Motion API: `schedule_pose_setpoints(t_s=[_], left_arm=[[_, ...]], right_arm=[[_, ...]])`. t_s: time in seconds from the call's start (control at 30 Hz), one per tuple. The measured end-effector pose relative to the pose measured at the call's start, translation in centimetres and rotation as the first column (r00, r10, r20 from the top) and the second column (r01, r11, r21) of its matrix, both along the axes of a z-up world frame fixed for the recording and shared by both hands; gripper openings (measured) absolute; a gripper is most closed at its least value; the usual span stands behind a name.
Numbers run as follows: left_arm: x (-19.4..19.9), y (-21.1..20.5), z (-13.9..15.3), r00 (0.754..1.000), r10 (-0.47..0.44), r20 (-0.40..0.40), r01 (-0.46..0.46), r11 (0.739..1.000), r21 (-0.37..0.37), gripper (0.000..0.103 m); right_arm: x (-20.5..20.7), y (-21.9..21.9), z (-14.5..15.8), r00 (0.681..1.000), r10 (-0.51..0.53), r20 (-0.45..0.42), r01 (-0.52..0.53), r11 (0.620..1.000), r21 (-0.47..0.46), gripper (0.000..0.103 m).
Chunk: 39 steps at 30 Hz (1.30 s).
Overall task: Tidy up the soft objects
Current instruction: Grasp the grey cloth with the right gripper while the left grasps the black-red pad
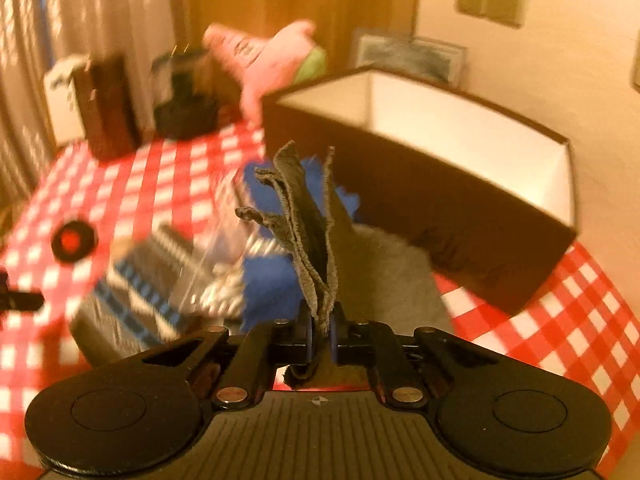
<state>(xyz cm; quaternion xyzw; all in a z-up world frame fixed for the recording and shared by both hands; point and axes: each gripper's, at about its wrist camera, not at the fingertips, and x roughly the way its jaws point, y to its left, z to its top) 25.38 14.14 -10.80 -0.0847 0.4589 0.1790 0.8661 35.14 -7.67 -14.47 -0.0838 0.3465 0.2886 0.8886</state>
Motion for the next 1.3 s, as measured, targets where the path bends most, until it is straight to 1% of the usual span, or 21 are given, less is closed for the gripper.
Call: schedule_pose_setpoints(t_s=[0.1,0.23,0.47,0.6,0.8,0.87,0.93,1.07,1.13,1.3], left_arm=[[0.1,0.6,-0.2,1.0,0.009,0.001,-0.009,1.0,0.02,0.072],[0.4,1.6,-0.5,1.0,0.013,0.001,-0.013,0.998,0.062,0.072],[1.1,3.8,-1.6,0.999,0.036,0.013,-0.037,0.995,0.089,0.072],[2.0,5.2,-2.6,0.999,0.045,0.011,-0.046,0.996,0.081,0.072],[4.2,7.0,-4.5,0.999,0.052,-0.016,-0.051,0.996,0.071,0.072],[4.8,7.8,-4.9,0.997,0.073,-0.022,-0.072,0.996,0.053,0.072],[5.6,8.8,-5.3,0.994,0.108,-0.025,-0.107,0.994,0.02,0.072],[7.1,10.5,-6.1,0.984,0.175,-0.038,-0.176,0.984,-0.025,0.073],[7.8,10.8,-6.4,0.98,0.194,-0.043,-0.196,0.98,-0.027,0.076],[9.2,11.4,-7.0,0.976,0.21,-0.055,-0.21,0.978,-0.01,0.078]], right_arm=[[1.0,-1.3,1.5,0.999,-0.039,-0.013,0.039,0.998,0.047,0.008],[2.4,-2.7,2.5,0.995,-0.089,-0.042,0.093,0.992,0.09,0.007],[4.2,-4.5,2.4,0.982,-0.158,-0.107,0.17,0.979,0.116,0.007],[4.9,-4.6,2.1,0.975,-0.178,-0.133,0.194,0.973,0.123,0.007],[6.3,-3.9,1.0,0.963,-0.198,-0.183,0.222,0.967,0.123,0.007],[6.6,-3.6,0.7,0.962,-0.2,-0.188,0.224,0.968,0.115,0.007],[6.7,-3.3,0.5,0.96,-0.202,-0.193,0.225,0.968,0.109,0.007],[7.2,-3.0,0.0,0.956,-0.209,-0.205,0.233,0.967,0.099,0.007],[7.3,-2.9,-0.2,0.954,-0.213,-0.211,0.237,0.967,0.095,0.007],[7.8,-2.6,-0.6,0.95,-0.217,-0.224,0.242,0.967,0.087,0.007]])
